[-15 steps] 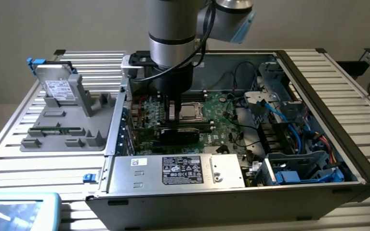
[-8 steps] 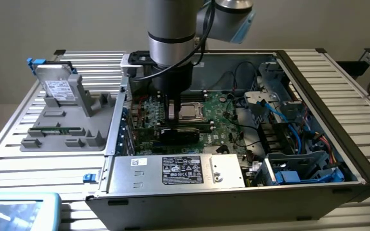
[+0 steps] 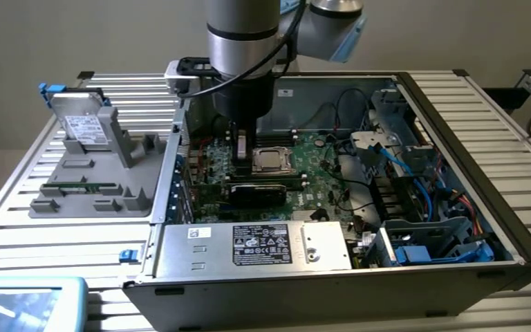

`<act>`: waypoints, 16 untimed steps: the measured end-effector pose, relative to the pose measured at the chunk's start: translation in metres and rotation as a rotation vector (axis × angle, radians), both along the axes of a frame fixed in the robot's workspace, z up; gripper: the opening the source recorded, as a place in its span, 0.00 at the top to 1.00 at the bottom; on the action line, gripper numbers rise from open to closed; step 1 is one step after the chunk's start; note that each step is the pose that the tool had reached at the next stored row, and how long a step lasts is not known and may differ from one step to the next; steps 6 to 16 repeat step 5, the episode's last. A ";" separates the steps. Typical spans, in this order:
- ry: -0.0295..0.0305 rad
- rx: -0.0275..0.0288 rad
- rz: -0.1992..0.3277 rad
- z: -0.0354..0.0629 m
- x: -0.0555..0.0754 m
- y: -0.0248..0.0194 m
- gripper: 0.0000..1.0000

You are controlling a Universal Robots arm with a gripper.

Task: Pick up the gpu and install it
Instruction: 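Press down on the gpu until it lock into place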

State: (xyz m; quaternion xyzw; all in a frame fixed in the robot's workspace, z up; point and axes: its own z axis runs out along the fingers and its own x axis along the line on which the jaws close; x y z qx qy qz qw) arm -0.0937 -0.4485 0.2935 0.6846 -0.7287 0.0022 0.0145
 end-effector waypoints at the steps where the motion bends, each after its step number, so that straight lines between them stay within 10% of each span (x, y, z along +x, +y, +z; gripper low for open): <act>1: 0.0000 0.0000 0.000 0.0000 0.000 0.0000 0.88; 16: 0.0001 -0.0002 0.000 0.0001 0.000 0.0000 0.88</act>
